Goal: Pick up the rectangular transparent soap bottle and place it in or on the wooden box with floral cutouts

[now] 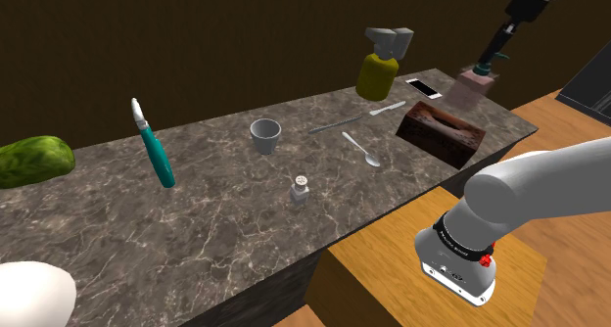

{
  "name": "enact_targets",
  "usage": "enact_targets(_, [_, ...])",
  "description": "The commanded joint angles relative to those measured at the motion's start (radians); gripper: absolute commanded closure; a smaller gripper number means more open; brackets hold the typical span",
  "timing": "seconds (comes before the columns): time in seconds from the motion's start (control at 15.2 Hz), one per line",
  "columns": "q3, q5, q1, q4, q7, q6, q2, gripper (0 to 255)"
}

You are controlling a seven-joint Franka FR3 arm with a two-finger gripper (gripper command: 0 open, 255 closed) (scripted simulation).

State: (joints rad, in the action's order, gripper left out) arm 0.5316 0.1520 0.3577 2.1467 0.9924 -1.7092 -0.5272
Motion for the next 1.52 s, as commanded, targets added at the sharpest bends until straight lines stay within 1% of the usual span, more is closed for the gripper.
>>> enact_targets(0.0, [0.005,0.004,0.003,0.029,0.002,-0.027,-0.004,255])
enact_targets(0.66, [0.03,0.019,0.011,0.16,0.009,-0.16,-0.002,255])
enact_targets(0.73, [0.035,0.021,0.012,0.183,0.011,-0.186,0.001,255])
enact_targets(1.25, [0.035,0.021,0.012,0.183,0.011,-0.186,0.001,255])
enact_targets(1.32, [0.036,0.022,0.013,0.183,0.011,-0.185,0.001,0])
enact_targets(1.45, [0.035,0.022,0.013,0.183,0.011,-0.185,0.0,0])
